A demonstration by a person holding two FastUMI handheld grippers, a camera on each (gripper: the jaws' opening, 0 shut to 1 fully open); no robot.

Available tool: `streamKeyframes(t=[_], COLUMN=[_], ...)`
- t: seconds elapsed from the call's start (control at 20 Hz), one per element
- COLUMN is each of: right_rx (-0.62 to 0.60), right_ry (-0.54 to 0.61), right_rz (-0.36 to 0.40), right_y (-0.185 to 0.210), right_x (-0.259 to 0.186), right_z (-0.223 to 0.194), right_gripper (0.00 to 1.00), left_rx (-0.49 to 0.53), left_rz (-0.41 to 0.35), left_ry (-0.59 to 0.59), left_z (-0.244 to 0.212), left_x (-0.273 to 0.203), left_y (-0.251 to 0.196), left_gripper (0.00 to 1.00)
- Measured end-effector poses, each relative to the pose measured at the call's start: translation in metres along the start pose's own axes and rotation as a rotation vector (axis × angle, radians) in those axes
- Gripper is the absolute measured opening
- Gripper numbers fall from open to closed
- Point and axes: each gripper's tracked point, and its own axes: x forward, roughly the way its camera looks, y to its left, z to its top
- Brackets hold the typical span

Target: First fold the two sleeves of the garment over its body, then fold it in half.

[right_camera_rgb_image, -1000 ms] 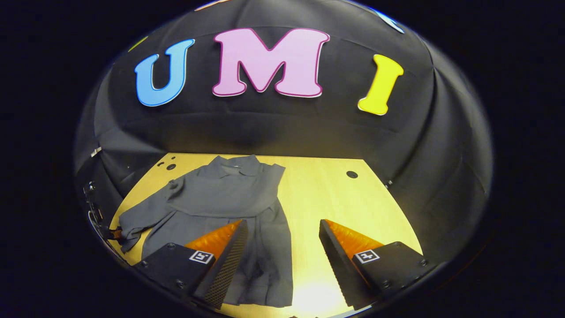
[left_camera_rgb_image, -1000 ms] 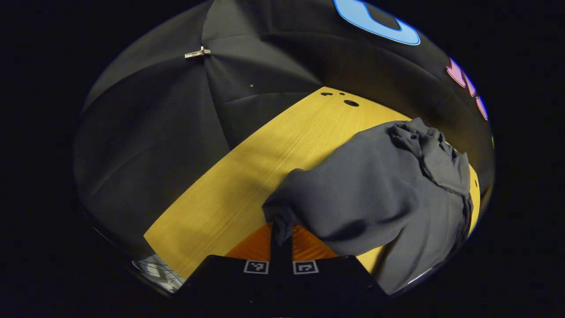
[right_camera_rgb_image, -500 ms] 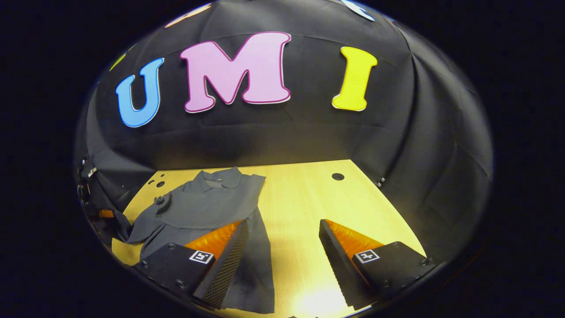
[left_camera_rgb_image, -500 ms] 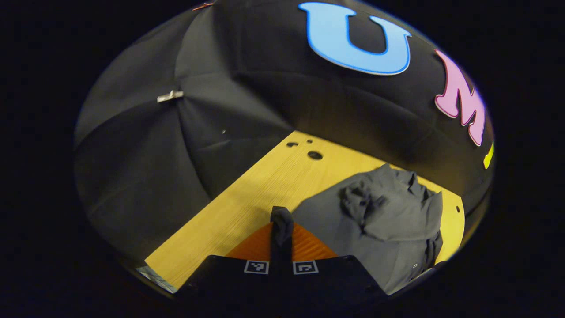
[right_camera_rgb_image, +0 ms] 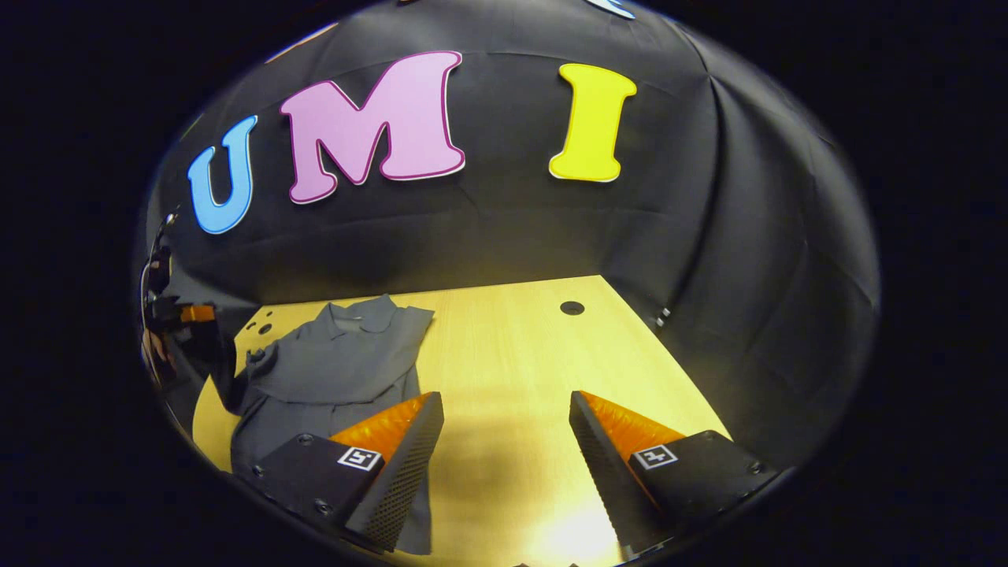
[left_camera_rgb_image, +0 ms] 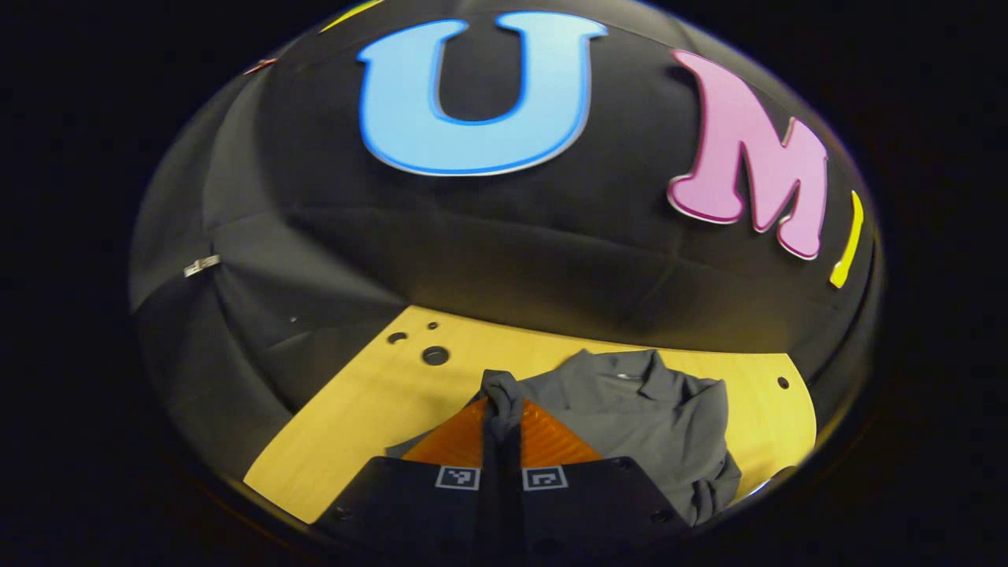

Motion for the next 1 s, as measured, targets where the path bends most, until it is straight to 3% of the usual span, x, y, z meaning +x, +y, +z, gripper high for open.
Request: streamKeyframes(t=[0.55, 0.85, 1.0], right_rx=[-0.010, 0.016, -0.001], right_ry=[0.054, 0.084, 0.087], right_rz=[0.092, 0.086, 0.075], right_y=[-0.021, -0.019, -0.015], right_x=[0.037, 0.033, 0.027], right_z=[-0.004, -0.016, -0.019], right_gripper=[0.99, 0.99, 1.00], left_rx=[0.104, 0.162, 0.156], left_rz=[-0.228, -0.353, -0.395], left_ry=[0.070, 0.150, 0.170], left_z=[-0.041, -0.081, -0.086], left_x=[0.055, 0.055, 0.051], left_y=[-0.238, -0.309, -0.323], left_gripper=[0.05, 0.06, 0.17])
